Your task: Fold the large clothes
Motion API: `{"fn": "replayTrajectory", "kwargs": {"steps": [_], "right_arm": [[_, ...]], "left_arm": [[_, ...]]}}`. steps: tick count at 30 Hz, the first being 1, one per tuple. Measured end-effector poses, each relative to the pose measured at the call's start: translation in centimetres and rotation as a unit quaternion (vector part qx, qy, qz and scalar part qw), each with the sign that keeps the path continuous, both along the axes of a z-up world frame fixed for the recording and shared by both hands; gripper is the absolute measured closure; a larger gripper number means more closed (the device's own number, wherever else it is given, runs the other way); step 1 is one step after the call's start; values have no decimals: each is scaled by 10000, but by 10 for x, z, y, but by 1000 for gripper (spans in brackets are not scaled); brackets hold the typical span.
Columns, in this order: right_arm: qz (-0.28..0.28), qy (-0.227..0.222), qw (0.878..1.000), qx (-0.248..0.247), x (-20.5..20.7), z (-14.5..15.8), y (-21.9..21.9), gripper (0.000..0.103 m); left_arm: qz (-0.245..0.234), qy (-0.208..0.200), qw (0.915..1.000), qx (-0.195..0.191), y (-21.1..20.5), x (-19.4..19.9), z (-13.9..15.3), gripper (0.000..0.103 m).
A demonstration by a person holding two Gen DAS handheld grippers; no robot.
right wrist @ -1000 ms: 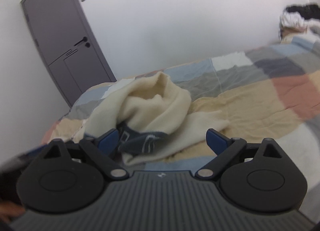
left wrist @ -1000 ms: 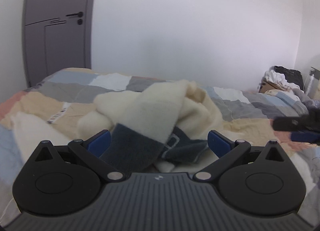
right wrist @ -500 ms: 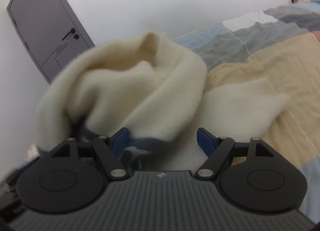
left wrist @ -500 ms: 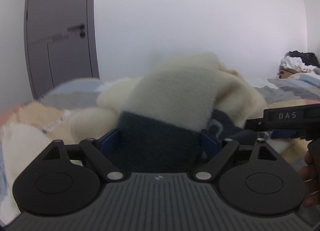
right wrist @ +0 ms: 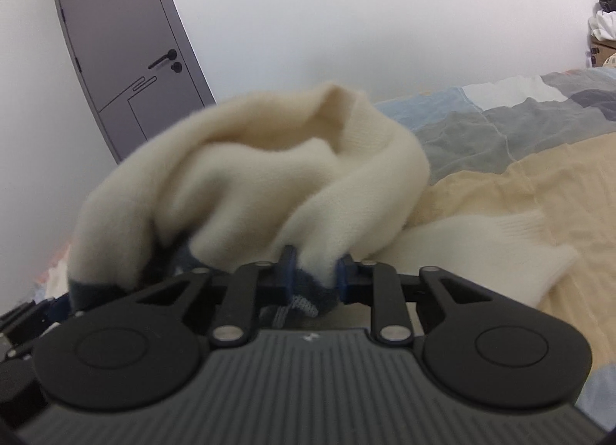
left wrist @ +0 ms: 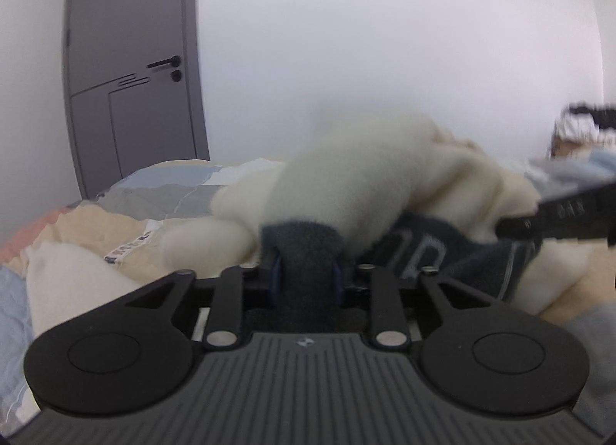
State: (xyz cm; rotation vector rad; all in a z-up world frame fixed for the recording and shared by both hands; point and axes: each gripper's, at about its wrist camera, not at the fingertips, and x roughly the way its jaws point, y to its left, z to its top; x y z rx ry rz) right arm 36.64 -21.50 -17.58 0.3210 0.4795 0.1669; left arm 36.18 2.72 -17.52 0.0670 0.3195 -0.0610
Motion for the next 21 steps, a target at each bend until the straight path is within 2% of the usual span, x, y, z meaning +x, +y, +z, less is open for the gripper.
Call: {"fn": "replayTrajectory", "kwargs": {"steps": [2, 4, 7, 13, 18, 21], "right_arm": [[65, -22, 10000, 19, -9, 7, -2, 83], [124, 58, 9999, -78, -17, 15, 0, 84], [215, -69, 9984, -514, -35, 29, 10, 85], [25, -424, 9939, -1019, -76, 50, 9, 87], [-253, -751, 9880, -1324, -110, 75, -6, 91], [-420, -819, 9848, -1473, -128, 84, -15, 91]], "left_arm": [[62, 77, 9994, -329, 12, -4, 11, 85], [133, 109, 9969, -772, 24, -15, 23, 87], [299, -72, 9956, -885, 38, -33, 39, 88], [513, -314, 9897, -1303, 68, -71, 68, 89], [424, -138, 9806, -1911, 91, -104, 95, 89], [335, -42, 9802, -1951, 92, -124, 103, 89]]}}
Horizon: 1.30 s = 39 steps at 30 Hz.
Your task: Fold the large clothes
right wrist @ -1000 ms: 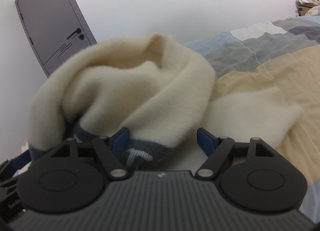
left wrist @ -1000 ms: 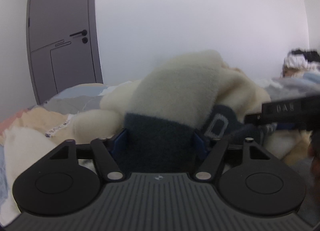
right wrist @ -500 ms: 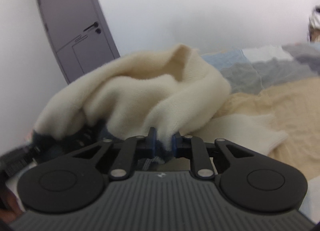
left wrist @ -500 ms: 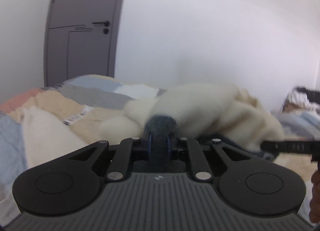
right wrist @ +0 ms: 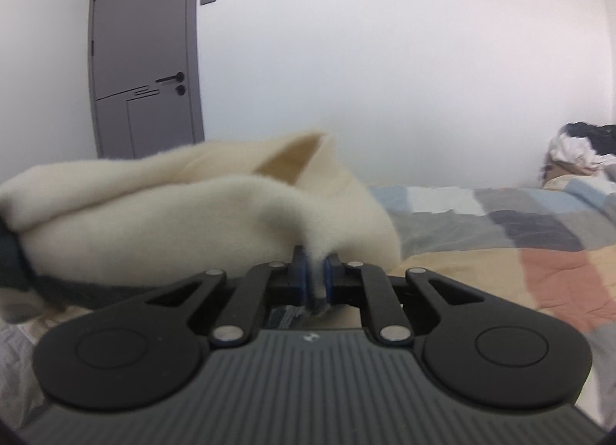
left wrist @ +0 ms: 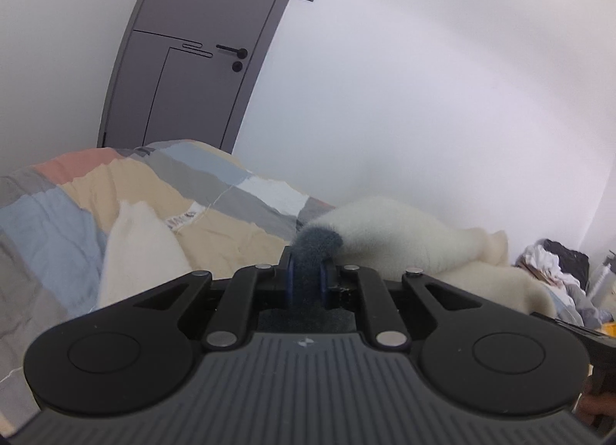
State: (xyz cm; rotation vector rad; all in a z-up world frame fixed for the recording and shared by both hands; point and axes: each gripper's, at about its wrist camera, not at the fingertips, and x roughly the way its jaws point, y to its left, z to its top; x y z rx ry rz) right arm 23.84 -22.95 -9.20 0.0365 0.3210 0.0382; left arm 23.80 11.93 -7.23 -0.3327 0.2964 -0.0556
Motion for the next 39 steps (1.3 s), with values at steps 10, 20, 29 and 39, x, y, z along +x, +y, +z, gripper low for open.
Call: {"fn": "replayTrajectory", "kwargs": {"steps": [10, 20, 29, 39], "right_arm": [[-127, 1828, 9785, 946, -31, -49, -18, 91], [-414, 2407, 9497, 1960, -30, -74, -33, 86], [-395, 1865, 9508, 2441, -59, -44, -60, 52], [63, 978, 9469, 3062, -65, -19, -93, 52]], "left_arm": [[85, 1619, 9859, -410, 20, 4, -62, 89], [-51, 2075, 9781, -124, 7, 4, -80, 78], [-29, 1666, 9854, 360, -22, -63, -32, 34], [-1442, 1085, 9726, 1468, -145, -52, 13, 33]]}}
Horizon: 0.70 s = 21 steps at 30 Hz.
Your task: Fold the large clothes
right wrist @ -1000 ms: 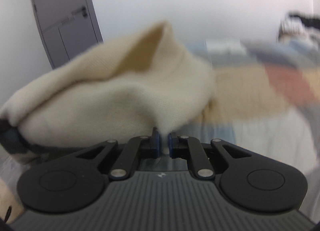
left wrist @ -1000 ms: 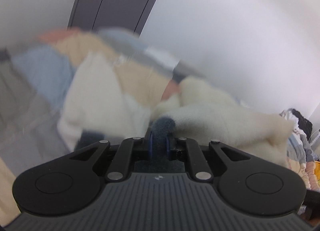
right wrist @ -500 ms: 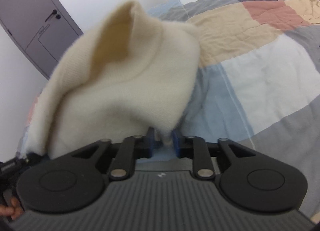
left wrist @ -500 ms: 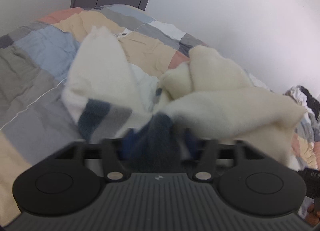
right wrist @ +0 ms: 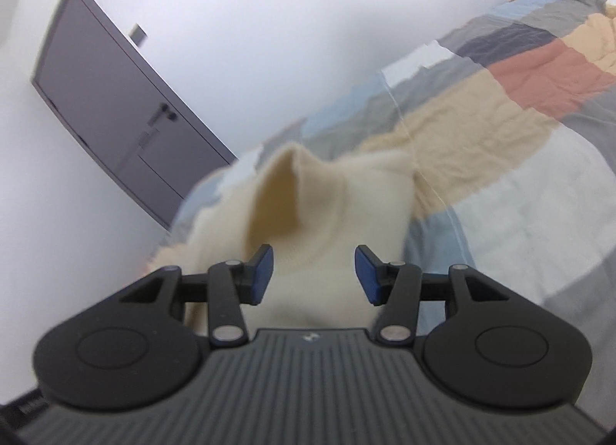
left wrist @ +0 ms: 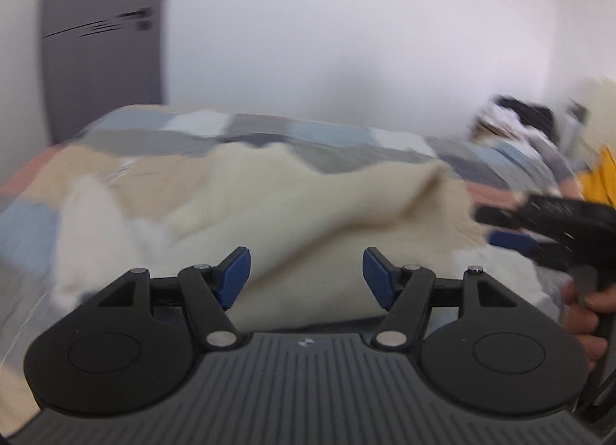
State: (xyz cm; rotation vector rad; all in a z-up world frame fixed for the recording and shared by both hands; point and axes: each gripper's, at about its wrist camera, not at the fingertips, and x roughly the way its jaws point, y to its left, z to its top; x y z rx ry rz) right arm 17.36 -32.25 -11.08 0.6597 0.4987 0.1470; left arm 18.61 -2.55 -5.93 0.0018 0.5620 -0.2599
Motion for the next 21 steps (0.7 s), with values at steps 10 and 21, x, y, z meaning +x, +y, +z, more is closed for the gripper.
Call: {"fn": "replayTrajectory", "kwargs": {"steps": [10, 21], "right_arm": [[4, -406, 9991, 135, 48, 7, -11, 52], [119, -117, 9968, -779, 96, -24, 17, 53]], "left_arm": [[-1073, -179, 9867, 1211, -82, 72, -11, 33], [-831, -675, 9866, 1232, -62, 121, -36, 86]]}}
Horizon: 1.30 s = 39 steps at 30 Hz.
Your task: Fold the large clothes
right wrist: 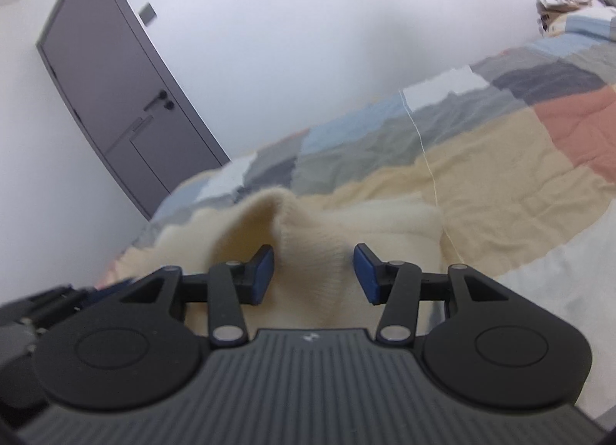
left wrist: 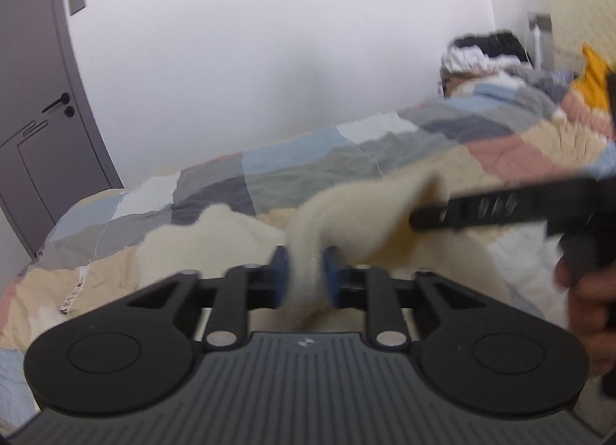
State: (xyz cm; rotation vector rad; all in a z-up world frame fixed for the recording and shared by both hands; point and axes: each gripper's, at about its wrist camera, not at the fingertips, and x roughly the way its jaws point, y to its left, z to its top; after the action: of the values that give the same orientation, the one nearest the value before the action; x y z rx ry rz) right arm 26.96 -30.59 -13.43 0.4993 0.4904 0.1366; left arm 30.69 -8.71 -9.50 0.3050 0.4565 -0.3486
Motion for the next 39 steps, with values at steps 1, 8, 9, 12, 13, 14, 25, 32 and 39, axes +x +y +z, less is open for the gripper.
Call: {"fn": "replayTrajectory", "kwargs": {"steps": [1, 8, 9, 12, 13, 14, 25, 32, 39], "right_arm": [[-3, 29, 10000, -5, 4, -3, 2, 53], [108, 334, 9989, -310, 12, -20, 20, 54], [109, 322, 9991, -250, 11, -19, 20, 59], [127, -7, 9997, -229, -3, -1, 21, 80], [114, -198, 9995, -228, -11, 9, 20, 86], [59, -395, 9989, -248, -21, 19, 19, 92], [57, -1111, 9896, -910, -127, 54, 25, 94], [31, -6, 9949, -1003, -143, 31, 30, 94], [-253, 692, 9971, -174, -156, 14, 4, 92]], "left_arm": [[10, 1, 9998, -177, 5, 0, 5, 87], [-23, 39, 9918, -1279, 39, -25, 47, 90], [-16, 25, 9905, -1378, 42, -32, 52, 90], [55, -135, 9876, -1566, 53, -53, 63, 90], [94, -185, 9862, -1640, 59, -63, 65, 90], [96, -201, 9846, -1735, 64, -71, 68, 90], [-3, 6, 9724, -2332, 93, -171, 42, 90], [247, 1369, 9422, -3049, 106, -188, -15, 89], [291, 1928, 9104, -3650, 113, -193, -35, 36]]}}
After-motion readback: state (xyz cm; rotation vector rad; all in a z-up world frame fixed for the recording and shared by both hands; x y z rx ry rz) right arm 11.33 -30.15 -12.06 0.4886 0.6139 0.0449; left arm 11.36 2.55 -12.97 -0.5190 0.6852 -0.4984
